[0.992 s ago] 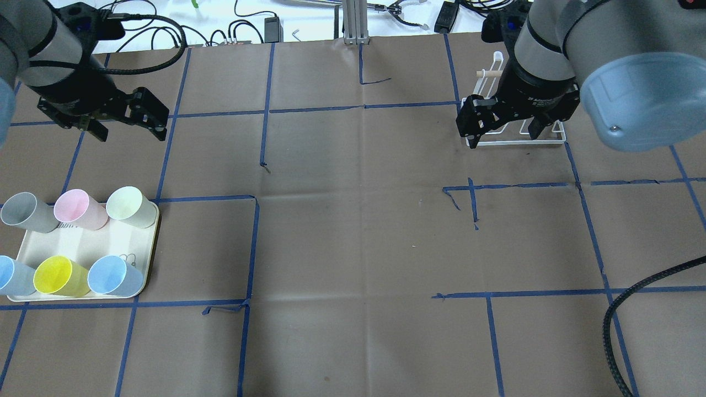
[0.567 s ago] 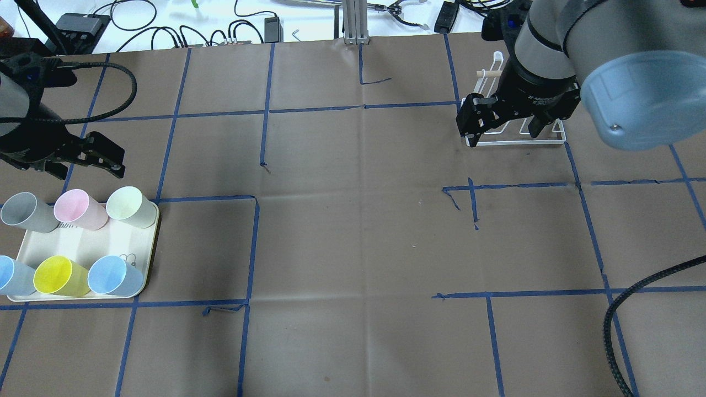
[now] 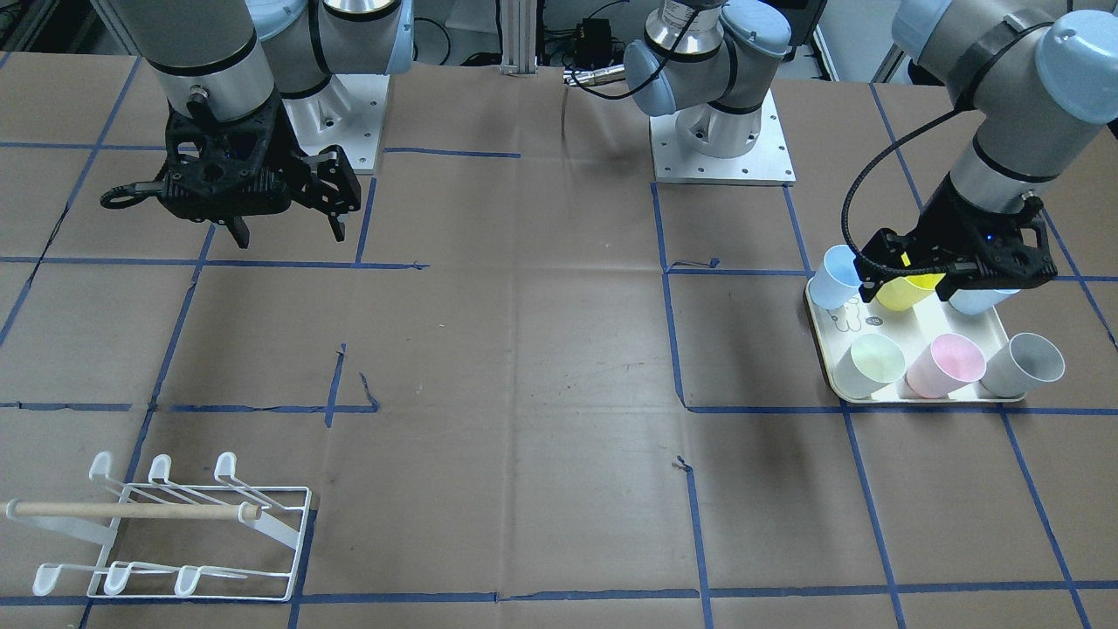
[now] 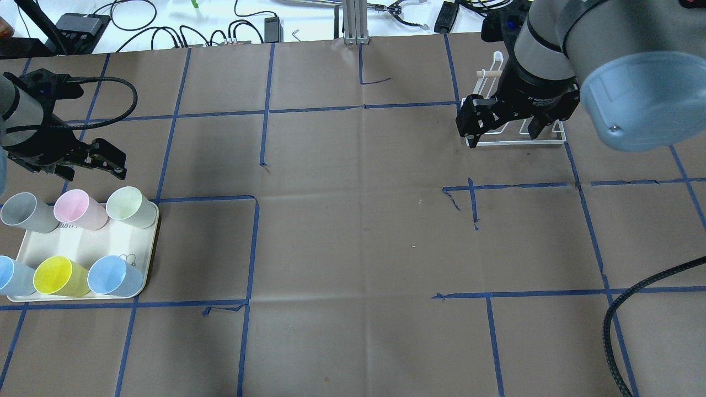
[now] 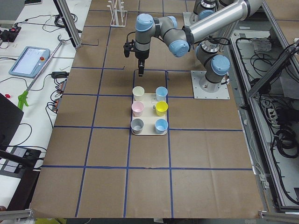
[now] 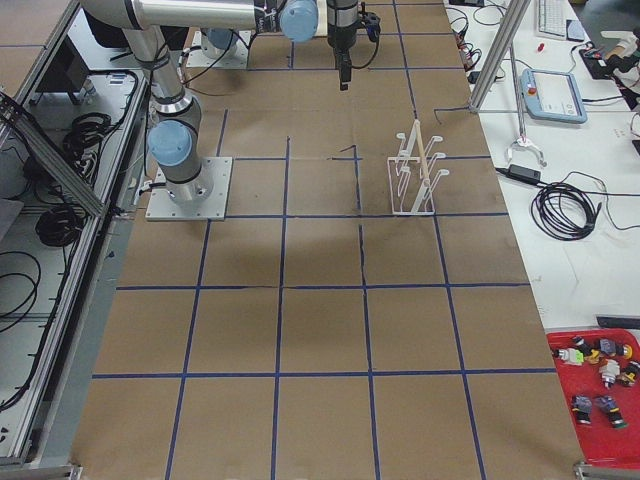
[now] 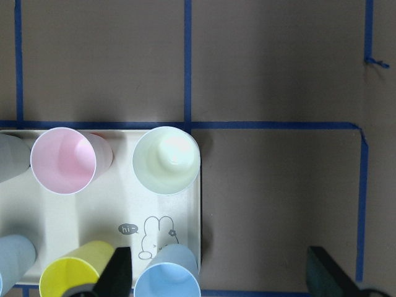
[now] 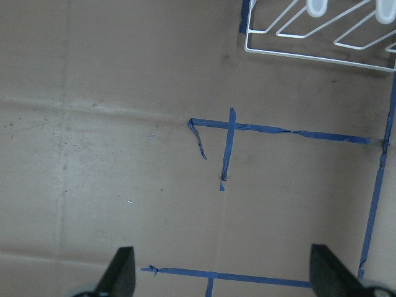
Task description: Transfer IKEA cup to right arm and place on rack
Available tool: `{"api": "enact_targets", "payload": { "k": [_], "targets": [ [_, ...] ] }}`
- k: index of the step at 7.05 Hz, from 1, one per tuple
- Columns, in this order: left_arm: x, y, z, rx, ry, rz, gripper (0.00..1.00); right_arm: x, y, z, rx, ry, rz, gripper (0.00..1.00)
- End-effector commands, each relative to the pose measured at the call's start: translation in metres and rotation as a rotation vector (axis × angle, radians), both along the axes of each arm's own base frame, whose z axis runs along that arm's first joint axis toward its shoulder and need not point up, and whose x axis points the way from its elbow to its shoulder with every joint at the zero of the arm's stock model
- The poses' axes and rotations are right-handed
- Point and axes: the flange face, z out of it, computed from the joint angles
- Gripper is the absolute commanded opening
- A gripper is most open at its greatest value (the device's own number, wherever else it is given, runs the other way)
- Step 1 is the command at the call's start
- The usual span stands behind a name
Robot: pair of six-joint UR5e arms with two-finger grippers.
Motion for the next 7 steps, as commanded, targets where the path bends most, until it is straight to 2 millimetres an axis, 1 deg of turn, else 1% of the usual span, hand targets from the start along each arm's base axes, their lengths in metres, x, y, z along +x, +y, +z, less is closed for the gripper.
{"api": "enact_targets", "payload": {
  "k": [1,2,4,5,6,7],
  "targets": [
    [0.01,-0.024,-0.053,0.026,0.015,0.001,0.99,0.0,0.001,-0.001,0.001,0.0,0.0,1.0],
    [0.011,-0.031,-0.072,0.043,0.037,-0.001,0.99,0.0,0.001,-0.001,0.001,0.0,-0.002,1.0],
    [0.011,-0.032,-0.103,0.098,0.067,-0.001,0.99,0.0,0.001,-0.001,0.001,-0.001,-0.001,1.0],
    [0.012,-0.032,-0.117,0.098,0.06,-0.002,0.99,0.0,0.001,-0.001,0.001,-0.001,-0.001,1.0],
    [0.011,-0.027,-0.129,0.114,0.062,0.0,0.99,0.001,0.001,-0.001,0.001,-0.001,0.0,1.0],
    [0.009,-0.022,-0.133,0.125,0.064,-0.002,0.99,0.001,0.001,-0.001,0.001,-0.003,0.0,1.0]
  ]
}}
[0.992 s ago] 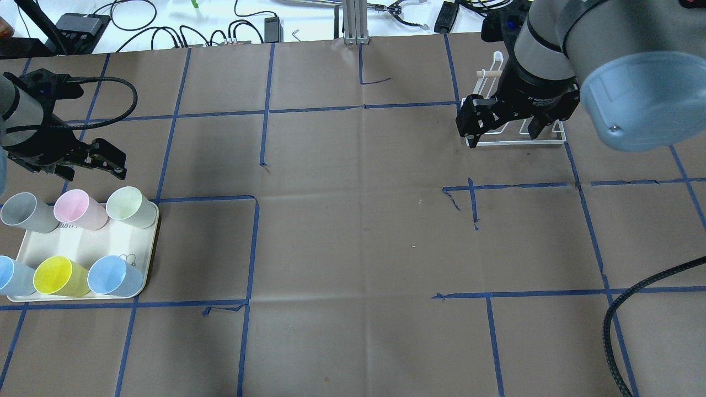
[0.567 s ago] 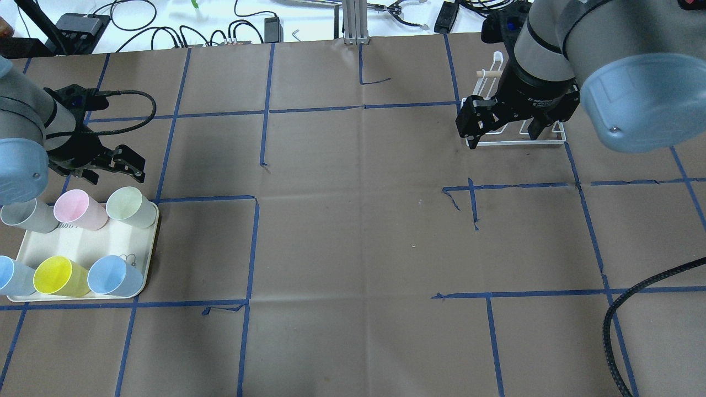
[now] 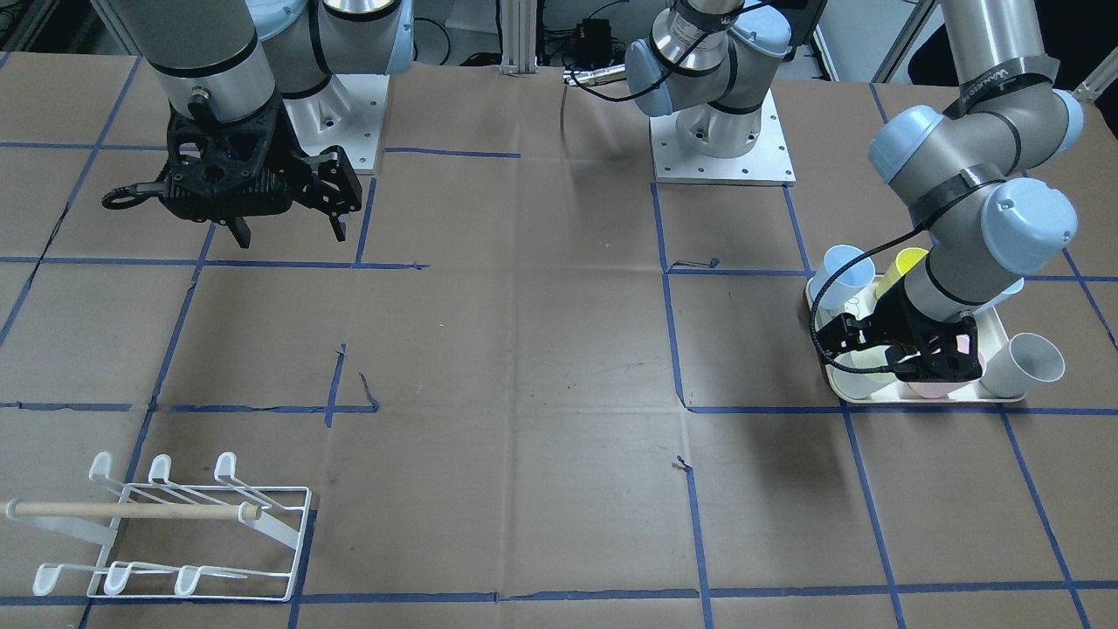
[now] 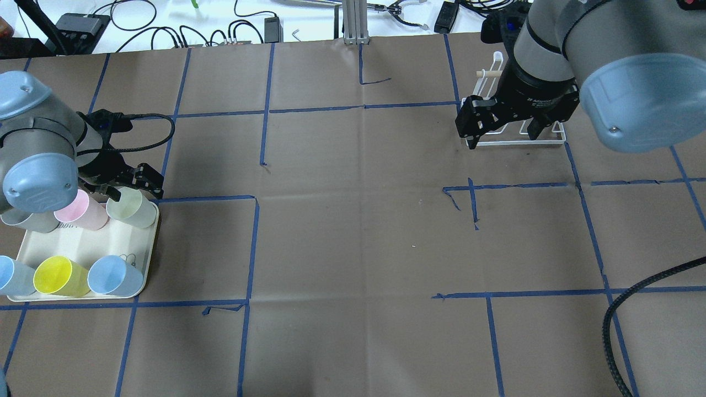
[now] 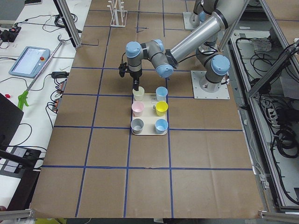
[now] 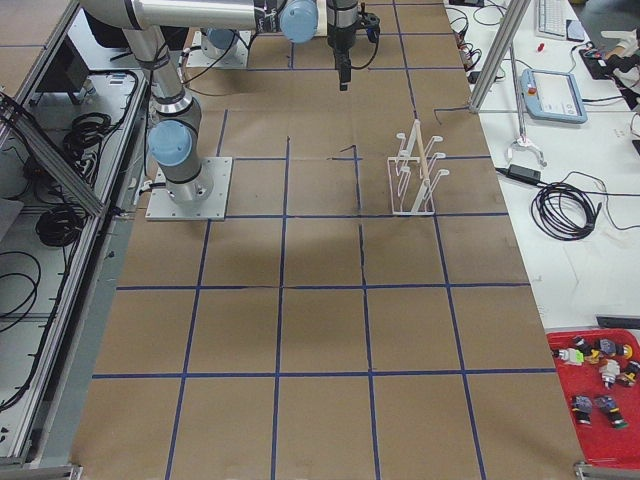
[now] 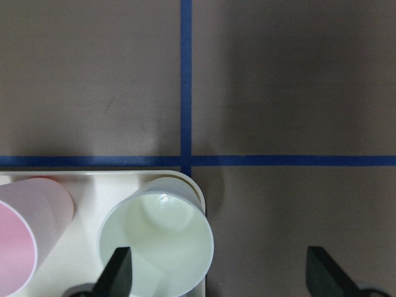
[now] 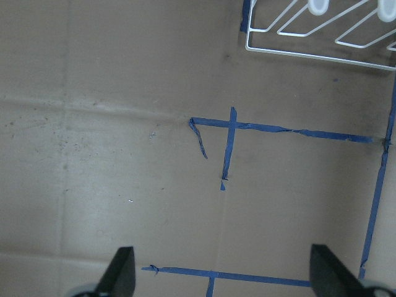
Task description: Transfer IKEA cup to right arm and place on rack
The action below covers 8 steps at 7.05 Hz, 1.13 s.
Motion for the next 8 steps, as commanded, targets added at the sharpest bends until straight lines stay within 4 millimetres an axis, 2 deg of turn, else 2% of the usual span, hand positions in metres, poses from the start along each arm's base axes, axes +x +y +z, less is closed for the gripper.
{"api": "enact_targets", "payload": {
  "k": [1,7,8],
  "targets": [
    [-0.0019,0.0063,-0.0103,0.019,0.0,-0.001,0.99,0.001,0.0003,0.0,0.0,0.0,0.002,1.0],
    [0.0045,0.0059,-0.0084,0.022,-0.044,-0.002,0.98,0.0026,0.0003,-0.003,0.006,-0.001,0.005,1.0],
    [0.0045,0.0059,-0.0084,0.022,-0.043,-0.005,0.77,0.0045,0.0007,-0.0036,0.007,-0.013,0.004,1.0]
  ]
}}
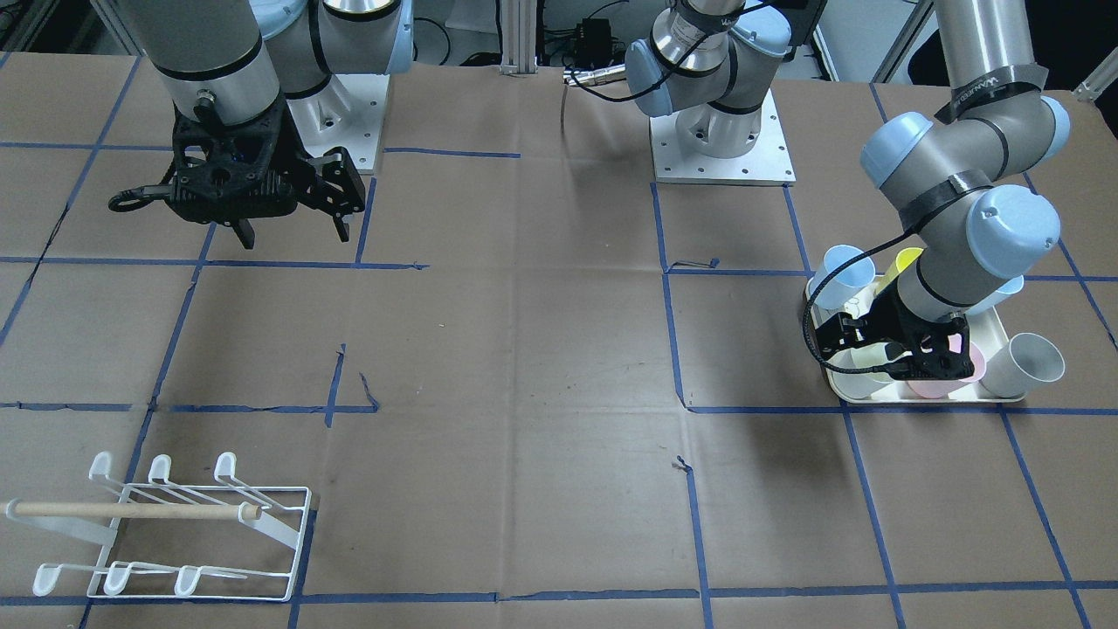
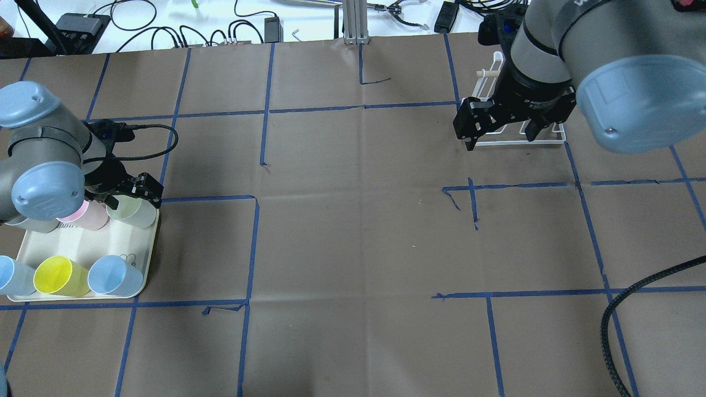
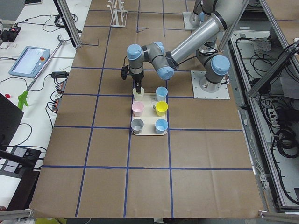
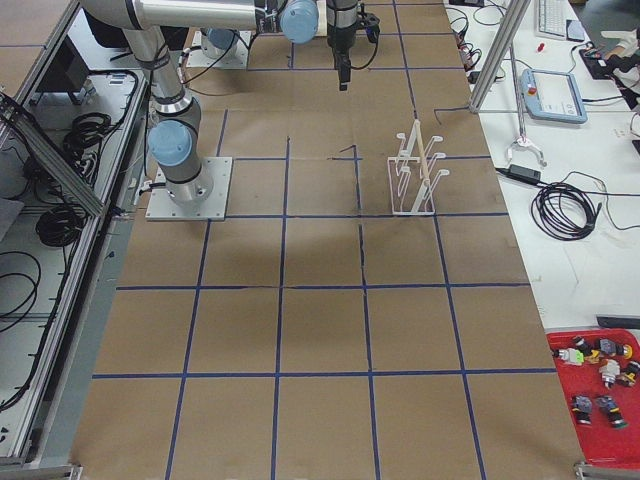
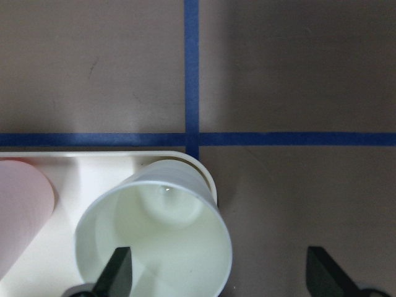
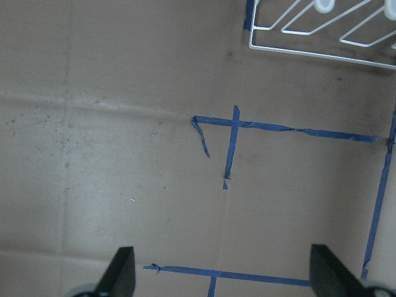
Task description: Transfer IKEA cup to right arm and place on rack
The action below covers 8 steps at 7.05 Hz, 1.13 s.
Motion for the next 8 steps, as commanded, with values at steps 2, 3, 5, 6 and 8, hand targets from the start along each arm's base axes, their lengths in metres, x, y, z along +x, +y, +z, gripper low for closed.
{"api": "enact_targets", "payload": {
  "k": [2,3,5,6,8],
  "targets": [
    [0.01,0.0,0.0,0.001,-0.002,0.012,0.21,0.016,0.001,-0.024,-0.041,-0.172,-0.171,1.0],
    [0.017,0.0,0.002,-0.004,-0.004,0.023,0.04,0.018,0.006,-0.044,-0.111,-0.195,-0.225,1.0],
    [0.019,-0.004,0.015,-0.03,-0.016,0.024,0.0,0.036,0.009,-0.042,-0.22,-0.401,-0.354,1.0],
    [0.02,-0.009,0.043,-0.071,-0.036,0.024,0.0,0.042,0.012,-0.042,-0.248,-0.514,-0.493,1.0],
    [0.016,-0.011,0.133,-0.122,-0.049,0.02,0.0,0.05,0.031,-0.062,-0.331,-0.703,-0.579,1.0]
  ]
}}
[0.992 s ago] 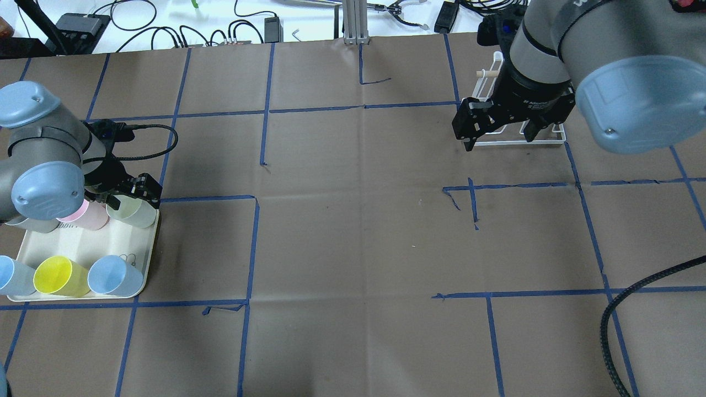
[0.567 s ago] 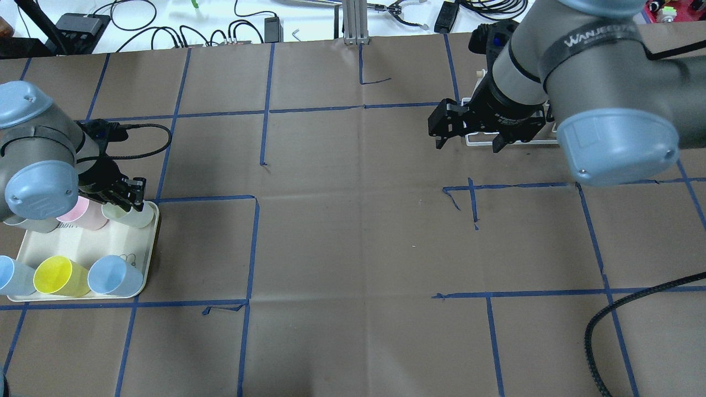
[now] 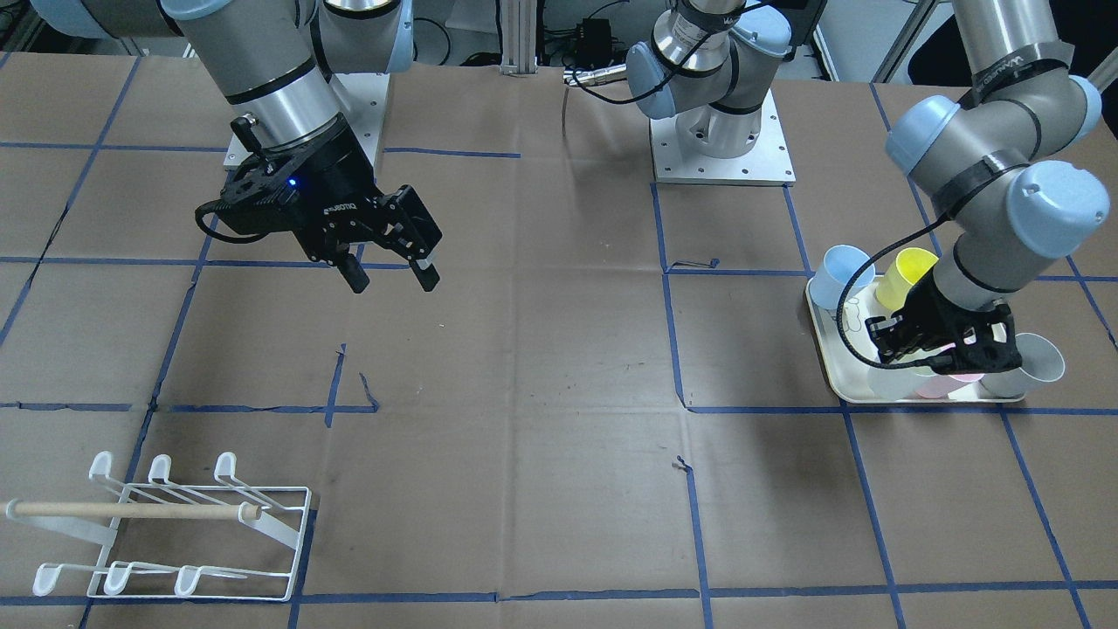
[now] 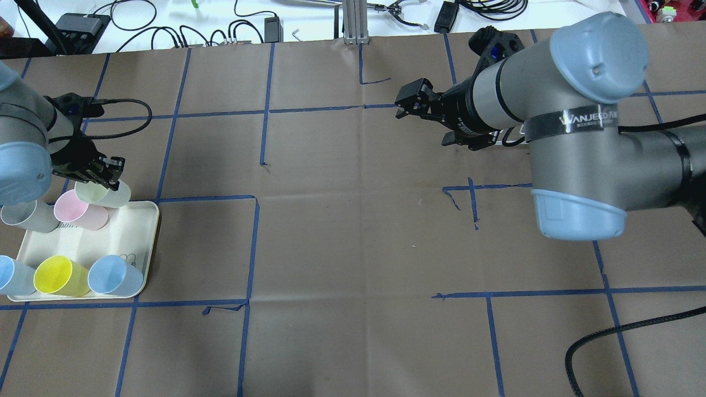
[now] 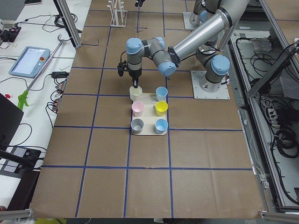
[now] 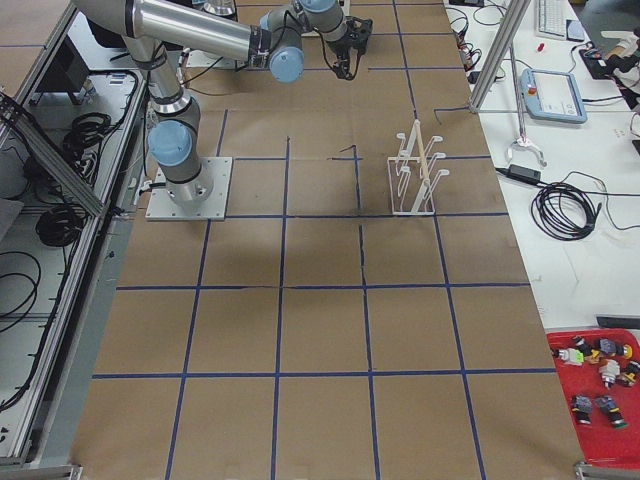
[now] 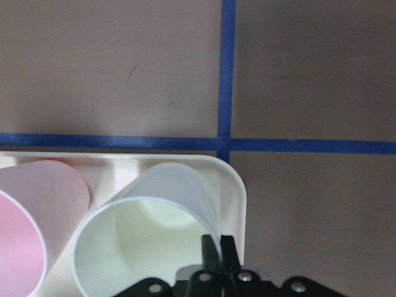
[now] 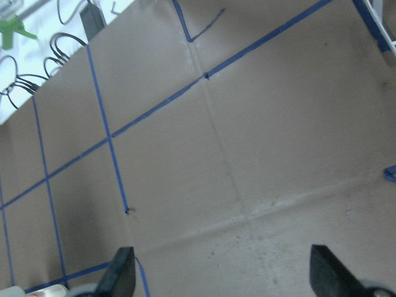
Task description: Transfer IKEA cup to right arm and place on rack
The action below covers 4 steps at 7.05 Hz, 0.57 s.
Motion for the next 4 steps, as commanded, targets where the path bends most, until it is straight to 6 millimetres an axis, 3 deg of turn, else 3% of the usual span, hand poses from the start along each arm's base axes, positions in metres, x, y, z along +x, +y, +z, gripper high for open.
{"api": "enact_targets", "payload": {
  "k": [1,2,3,4],
  "targets": [
    [-0.005,-0.002,0.093,0.016,0.018,0.002,0.0,0.007,0.02,-0.021,-0.096,-0.166,-0.064,1.0],
    [-0.006,-0.006,0.132,0.046,0.038,0.004,0.0,0.007,0.025,-0.029,-0.116,-0.171,-0.065,1.0],
    [-0.007,-0.007,0.156,0.082,0.064,0.016,0.0,0.007,0.03,-0.034,-0.141,-0.175,-0.063,1.0],
    [-0.012,-0.009,0.16,0.081,0.068,0.005,0.0,0.007,0.036,-0.038,-0.15,-0.206,-0.096,1.0]
  ]
}}
